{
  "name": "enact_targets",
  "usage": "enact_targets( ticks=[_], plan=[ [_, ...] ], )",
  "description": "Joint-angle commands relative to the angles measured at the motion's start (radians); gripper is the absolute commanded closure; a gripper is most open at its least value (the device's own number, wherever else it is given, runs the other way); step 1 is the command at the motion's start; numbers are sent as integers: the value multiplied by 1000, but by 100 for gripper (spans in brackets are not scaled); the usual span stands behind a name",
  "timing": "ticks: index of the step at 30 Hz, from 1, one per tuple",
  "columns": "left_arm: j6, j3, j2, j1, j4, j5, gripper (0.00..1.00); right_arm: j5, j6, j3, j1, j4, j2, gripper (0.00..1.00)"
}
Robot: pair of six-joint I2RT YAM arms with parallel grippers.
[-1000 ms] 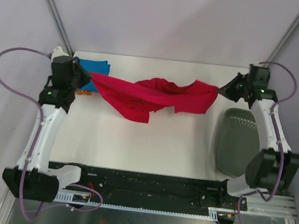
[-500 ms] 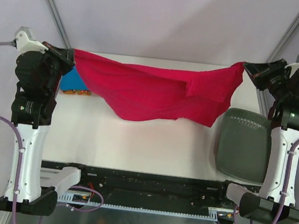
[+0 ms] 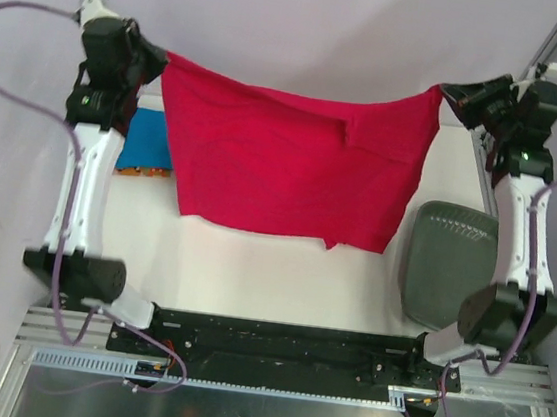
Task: Fold and stack the t-shirts
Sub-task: Flatten out the tshirt
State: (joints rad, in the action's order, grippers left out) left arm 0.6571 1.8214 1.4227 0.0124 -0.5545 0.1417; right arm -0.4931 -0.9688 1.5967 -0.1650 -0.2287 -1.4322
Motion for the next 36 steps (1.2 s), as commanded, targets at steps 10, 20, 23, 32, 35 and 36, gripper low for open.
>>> enact_targets(
  ticks=[10,20,23,32,35,36],
  plan=[
    [132,775,506,-135,104,-208,100,43,-46,817,9,-28,-457,100],
    [43,75,249,-178,124,-254,100,35,74,15,-26,-53,-117,100],
    [8,-181,197,-177,124,-246,100,65,171,-164,-15,-151,-90,100],
    [-20,-565,308,-179,123,-204,100,206,376,-328,100,-316,-273,68],
    [-47,-592,343,-178,124,-207,100,282,390,-329,149,-325,-240,48],
    [-54,-601,344,-177,124,-205,100,308,391,-330,173,-333,-225,45]
  ],
)
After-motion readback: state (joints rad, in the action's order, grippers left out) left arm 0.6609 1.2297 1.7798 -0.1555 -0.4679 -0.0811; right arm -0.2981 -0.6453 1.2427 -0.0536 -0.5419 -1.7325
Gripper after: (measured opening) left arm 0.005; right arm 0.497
